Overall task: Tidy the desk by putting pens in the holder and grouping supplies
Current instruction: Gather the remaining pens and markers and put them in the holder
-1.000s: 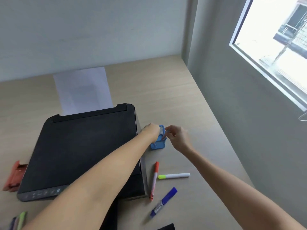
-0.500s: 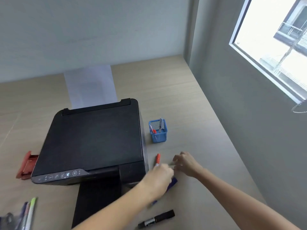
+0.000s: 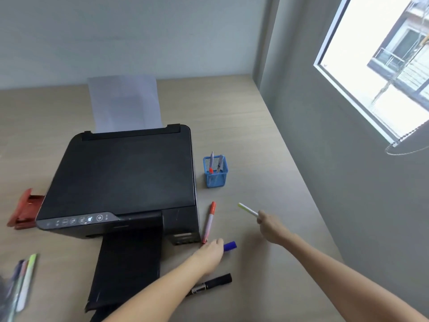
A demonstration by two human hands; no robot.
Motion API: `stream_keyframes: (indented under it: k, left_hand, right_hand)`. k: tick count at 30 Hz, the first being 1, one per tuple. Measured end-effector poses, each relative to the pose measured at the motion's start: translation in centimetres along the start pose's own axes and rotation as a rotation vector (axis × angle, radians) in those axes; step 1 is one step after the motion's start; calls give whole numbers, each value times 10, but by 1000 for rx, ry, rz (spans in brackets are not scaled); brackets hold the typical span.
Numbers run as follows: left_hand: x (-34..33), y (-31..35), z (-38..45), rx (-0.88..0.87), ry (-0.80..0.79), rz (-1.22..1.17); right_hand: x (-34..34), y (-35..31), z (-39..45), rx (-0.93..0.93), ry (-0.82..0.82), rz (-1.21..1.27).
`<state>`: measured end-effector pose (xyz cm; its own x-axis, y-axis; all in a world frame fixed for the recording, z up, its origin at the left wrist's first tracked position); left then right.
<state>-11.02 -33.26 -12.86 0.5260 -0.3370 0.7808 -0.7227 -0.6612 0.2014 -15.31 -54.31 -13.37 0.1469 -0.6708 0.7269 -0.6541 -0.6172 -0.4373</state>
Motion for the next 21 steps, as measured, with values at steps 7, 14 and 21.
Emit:
stream_keyframes:
  k: [7, 14, 21]
  left_hand:
    - [-29, -19, -47, -32, -94, -75]
    - [-36, -25, -52, -26, -70, 77]
    - [-10, -40, -94, 125, -73, -284]
  right_hand:
    - [-20, -69, 14, -77, 0, 167]
    - [-48, -110, 30, -212, -78, 220]
    - [-61, -122, 40, -110, -6, 73]
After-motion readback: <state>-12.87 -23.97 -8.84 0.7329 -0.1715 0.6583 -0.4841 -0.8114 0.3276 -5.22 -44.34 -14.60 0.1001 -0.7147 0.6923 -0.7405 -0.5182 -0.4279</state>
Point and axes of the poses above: each hand's wrist, its own z-axis towards the middle knuckle, its own x-axis out of the back of the hand, y = z × x, the point moved 3 cm from there along z, towards the middle knuckle, and after that the axes turned 1 degree about z, right-handed, at the moved point
